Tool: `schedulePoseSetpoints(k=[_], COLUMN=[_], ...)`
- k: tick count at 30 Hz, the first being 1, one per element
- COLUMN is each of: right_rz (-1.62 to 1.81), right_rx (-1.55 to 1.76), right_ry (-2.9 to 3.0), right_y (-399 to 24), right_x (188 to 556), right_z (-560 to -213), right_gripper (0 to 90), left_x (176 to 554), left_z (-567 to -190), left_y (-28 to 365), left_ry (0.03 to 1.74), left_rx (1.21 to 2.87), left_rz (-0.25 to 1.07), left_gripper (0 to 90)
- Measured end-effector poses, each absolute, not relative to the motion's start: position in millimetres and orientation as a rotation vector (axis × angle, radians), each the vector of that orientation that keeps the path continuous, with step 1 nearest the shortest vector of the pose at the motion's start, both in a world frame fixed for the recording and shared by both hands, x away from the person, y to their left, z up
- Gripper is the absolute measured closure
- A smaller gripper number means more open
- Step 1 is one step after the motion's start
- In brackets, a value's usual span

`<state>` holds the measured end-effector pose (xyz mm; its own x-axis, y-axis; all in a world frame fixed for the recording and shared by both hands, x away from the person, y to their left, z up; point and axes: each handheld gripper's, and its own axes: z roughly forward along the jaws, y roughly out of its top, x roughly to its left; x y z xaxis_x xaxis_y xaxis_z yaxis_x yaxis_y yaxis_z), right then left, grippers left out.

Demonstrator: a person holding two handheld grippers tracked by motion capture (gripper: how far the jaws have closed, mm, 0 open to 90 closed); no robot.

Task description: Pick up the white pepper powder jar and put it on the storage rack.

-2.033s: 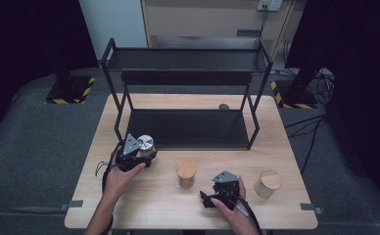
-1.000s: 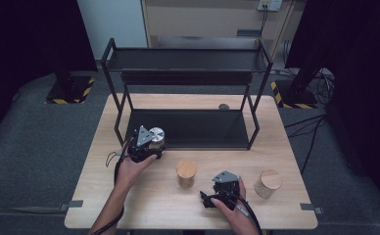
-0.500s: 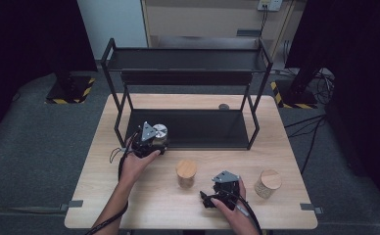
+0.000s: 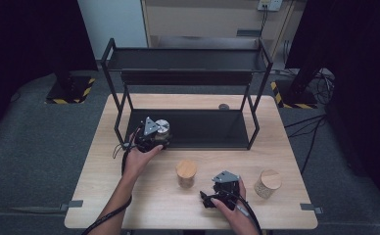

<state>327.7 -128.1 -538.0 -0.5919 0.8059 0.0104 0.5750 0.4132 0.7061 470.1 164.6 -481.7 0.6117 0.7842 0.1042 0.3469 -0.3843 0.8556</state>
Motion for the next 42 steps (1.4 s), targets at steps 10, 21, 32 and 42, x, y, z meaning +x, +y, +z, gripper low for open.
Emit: schedulePoseSetpoints(k=[10, 21, 32, 42], right_rz=[0.975, 0.975, 0.975, 0.975], right_rx=[1.192, 1.192, 1.192, 1.192], right_ry=[2.342, 2.342, 2.342, 2.342], right_y=[-128, -128, -128, -128], right_x=[328, 328, 328, 328], right_z=[-538, -538, -538, -538], right_gripper=[0.4, 0.4, 0.4, 0.4], left_x=[482, 493, 500, 501], left_z=[-484, -491, -501, -505], left_y=[159, 152, 152, 151], left_ry=[0.896, 0.890, 0.919, 0.927], left_rx=[1.968, 1.955, 1.957, 1.949], left_rz=[0.627, 0.621, 0.615, 0.613], left_gripper=[29.8, 29.8, 29.8, 29.8])
